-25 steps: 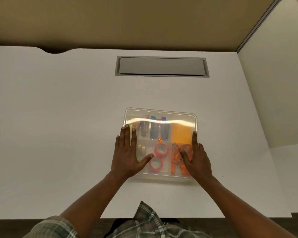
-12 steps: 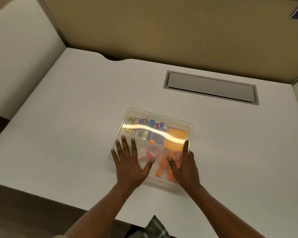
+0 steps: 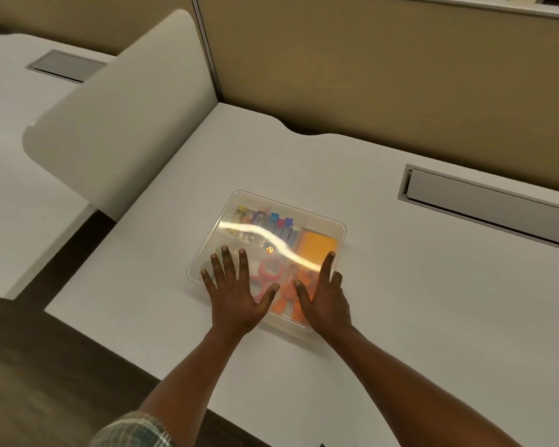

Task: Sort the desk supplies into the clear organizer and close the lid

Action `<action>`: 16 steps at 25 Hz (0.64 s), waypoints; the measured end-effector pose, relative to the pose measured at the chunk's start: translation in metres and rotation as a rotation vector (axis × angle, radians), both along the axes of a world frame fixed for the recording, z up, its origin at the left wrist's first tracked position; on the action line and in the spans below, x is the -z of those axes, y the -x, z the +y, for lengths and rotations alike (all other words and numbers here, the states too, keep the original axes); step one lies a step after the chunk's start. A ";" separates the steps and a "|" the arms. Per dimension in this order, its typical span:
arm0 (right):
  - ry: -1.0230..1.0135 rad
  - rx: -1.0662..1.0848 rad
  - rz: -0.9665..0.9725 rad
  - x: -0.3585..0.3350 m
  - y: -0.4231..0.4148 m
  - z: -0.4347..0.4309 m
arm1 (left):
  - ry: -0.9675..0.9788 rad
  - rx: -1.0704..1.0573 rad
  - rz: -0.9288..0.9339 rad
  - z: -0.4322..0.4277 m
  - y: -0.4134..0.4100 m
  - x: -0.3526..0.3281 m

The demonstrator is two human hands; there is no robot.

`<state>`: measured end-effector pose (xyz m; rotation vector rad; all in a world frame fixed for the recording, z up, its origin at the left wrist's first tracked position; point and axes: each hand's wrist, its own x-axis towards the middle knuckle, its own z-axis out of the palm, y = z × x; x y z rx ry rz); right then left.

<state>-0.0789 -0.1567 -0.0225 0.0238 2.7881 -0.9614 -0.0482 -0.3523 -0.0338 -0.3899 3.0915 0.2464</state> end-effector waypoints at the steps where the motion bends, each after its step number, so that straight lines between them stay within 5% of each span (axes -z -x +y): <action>1: -0.001 -0.004 0.001 0.001 0.006 -0.013 | 0.008 -0.005 -0.005 -0.013 0.006 0.000; 9: -0.029 0.009 -0.044 0.003 0.034 -0.063 | 0.050 0.006 -0.025 -0.059 0.031 -0.006; 16: 0.013 -0.077 -0.087 -0.004 0.023 -0.012 | 0.054 0.008 -0.043 -0.047 0.028 -0.020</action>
